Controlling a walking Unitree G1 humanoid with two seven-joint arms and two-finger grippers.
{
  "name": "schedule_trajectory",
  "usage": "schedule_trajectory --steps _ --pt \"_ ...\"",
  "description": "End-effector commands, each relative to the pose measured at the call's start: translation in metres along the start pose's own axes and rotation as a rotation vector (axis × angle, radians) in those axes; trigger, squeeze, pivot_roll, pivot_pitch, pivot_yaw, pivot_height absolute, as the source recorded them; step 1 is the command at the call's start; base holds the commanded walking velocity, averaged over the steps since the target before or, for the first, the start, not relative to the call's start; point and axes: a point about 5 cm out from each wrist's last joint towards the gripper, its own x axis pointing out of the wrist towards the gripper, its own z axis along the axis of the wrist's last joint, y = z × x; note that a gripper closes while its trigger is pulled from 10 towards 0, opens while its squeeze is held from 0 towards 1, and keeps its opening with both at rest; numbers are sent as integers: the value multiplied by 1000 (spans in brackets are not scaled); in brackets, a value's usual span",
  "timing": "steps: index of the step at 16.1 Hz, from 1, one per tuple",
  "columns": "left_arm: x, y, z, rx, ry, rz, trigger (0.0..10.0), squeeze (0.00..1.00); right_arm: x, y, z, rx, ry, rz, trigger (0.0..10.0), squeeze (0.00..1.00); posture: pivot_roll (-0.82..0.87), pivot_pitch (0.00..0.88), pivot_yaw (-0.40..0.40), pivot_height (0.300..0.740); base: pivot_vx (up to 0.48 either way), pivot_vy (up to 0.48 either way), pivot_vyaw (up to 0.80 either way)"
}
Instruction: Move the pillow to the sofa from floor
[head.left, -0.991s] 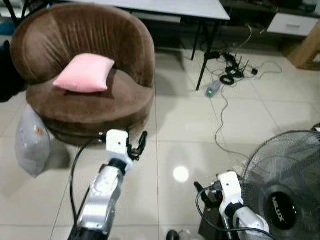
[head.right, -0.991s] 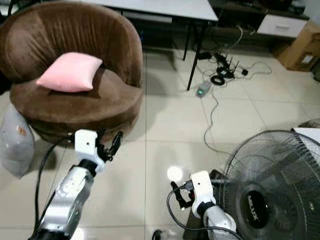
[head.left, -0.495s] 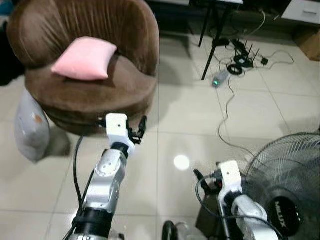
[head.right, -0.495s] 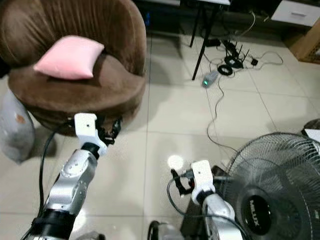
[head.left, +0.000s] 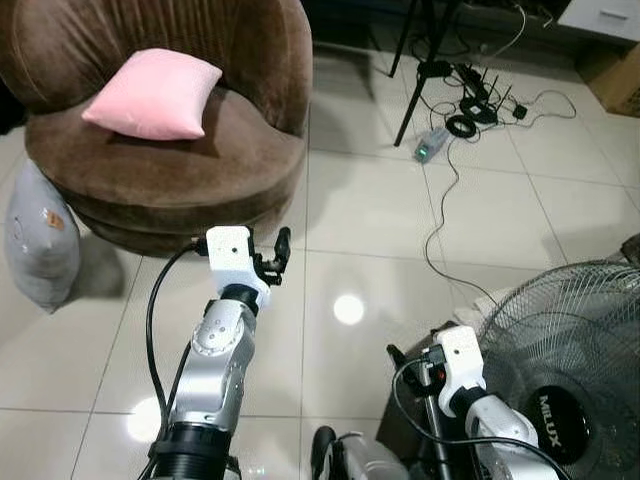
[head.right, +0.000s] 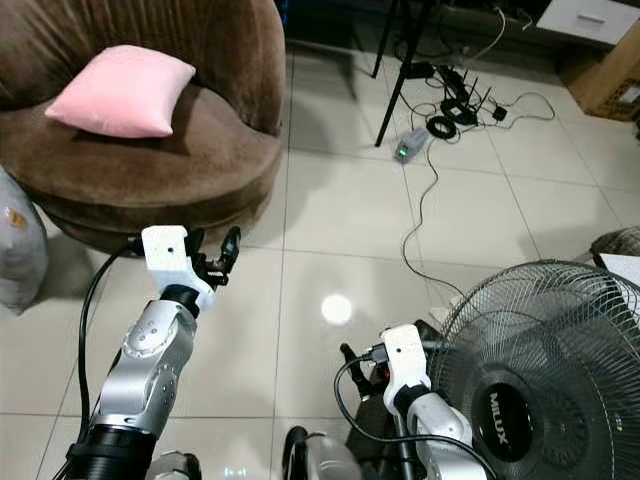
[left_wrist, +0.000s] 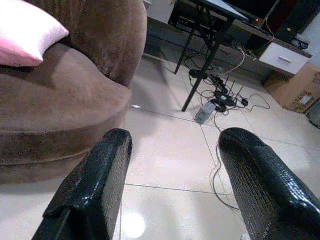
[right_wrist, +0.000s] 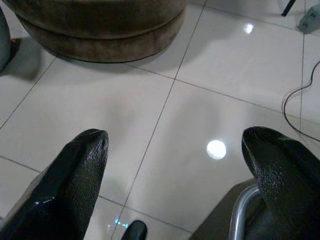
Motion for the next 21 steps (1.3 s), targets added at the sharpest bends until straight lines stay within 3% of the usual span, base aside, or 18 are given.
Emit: schedule_trajectory --steps 1,15,21 --pt "-2 -5 -1 -26 3 -3 10000 0 -6 -5 -4 -8 25 -11 10000 122 -58 209 -175 740 0 480 0" --pt "0 -14 2 -66 2 -26 10000 0 -4 -7 -18 -7 75 -7 10000 118 -61 162 -156 740 0 480 0" --pt "0 -16 2 -97 8 -42 10000 0 -2 3 -21 -9 74 2 10000 118 -64 173 -161 740 0 480 0"
